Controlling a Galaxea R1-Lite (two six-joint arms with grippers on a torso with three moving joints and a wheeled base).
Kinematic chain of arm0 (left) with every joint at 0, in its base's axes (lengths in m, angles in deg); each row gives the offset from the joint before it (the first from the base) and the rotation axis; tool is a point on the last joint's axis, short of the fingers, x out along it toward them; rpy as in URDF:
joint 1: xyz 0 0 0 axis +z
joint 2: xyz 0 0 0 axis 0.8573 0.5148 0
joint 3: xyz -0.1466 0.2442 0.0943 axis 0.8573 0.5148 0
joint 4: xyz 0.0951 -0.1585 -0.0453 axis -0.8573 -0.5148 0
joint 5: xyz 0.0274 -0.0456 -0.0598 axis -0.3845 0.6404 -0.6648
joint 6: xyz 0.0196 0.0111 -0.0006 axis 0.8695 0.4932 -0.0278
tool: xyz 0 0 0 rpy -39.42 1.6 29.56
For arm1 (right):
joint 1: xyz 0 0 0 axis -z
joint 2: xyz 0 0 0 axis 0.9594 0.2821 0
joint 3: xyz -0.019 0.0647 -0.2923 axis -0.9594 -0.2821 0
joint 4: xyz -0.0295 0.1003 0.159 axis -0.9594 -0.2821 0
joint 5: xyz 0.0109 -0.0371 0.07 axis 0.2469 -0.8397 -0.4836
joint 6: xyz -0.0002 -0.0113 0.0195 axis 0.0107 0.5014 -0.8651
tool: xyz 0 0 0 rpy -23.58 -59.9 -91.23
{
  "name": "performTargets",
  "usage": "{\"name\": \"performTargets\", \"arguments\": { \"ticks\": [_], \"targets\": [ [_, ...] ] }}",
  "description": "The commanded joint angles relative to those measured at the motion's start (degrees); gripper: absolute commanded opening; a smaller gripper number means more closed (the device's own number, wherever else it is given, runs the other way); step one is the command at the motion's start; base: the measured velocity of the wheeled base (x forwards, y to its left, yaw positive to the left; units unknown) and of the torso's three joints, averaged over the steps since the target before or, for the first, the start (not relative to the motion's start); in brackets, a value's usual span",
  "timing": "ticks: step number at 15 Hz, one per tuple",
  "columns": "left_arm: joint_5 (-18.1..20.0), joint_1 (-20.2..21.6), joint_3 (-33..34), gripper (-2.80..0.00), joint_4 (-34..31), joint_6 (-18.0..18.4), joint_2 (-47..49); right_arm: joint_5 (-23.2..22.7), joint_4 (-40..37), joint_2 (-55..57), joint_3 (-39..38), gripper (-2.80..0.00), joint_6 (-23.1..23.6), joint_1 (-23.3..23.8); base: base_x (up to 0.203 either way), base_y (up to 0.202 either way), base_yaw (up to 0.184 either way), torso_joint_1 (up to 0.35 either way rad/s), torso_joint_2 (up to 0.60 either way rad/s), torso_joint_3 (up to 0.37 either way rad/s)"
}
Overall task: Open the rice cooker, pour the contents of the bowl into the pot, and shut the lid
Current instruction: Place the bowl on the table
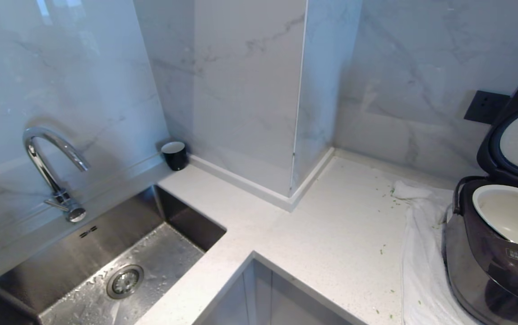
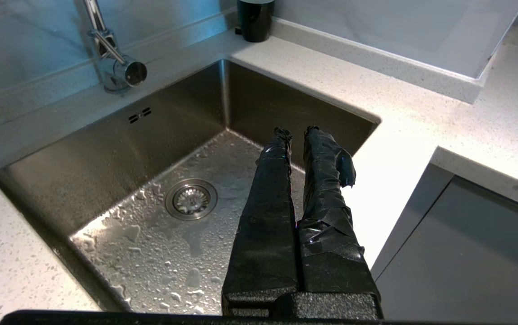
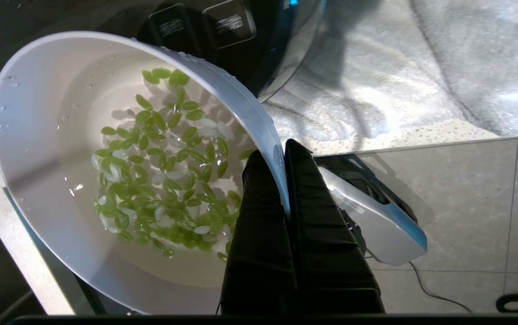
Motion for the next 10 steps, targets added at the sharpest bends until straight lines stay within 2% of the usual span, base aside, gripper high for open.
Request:
{"name": "performTargets", "arguments": {
  "ticks": [1, 6, 10],
  "targets": [
    [-0.01, 0.0, 0.09, -2.8, 0.01, -0.03, 0.07, -0.62, -0.31, 3.33, 2.34, -2.8, 0.39, 3.11, 0.0, 0.0, 0.0, 0.0, 0.0, 0.0],
    [-0.01, 0.0, 0.09, -2.8, 0.01, -0.03, 0.07, -1.31, -0.31, 10.5, 8.63, -2.8, 1.64, 9.95, 0.0, 0.0, 0.0, 0.0, 0.0, 0.0],
    [-0.01, 0.0, 0.09, -2.8, 0.01, 0.01, 0.07, -1.55, -0.31, 14.31, 11.82, -2.8, 2.5, 13.41, 0.0, 0.0, 0.0, 0.0, 0.0, 0.0]
  ]
}}
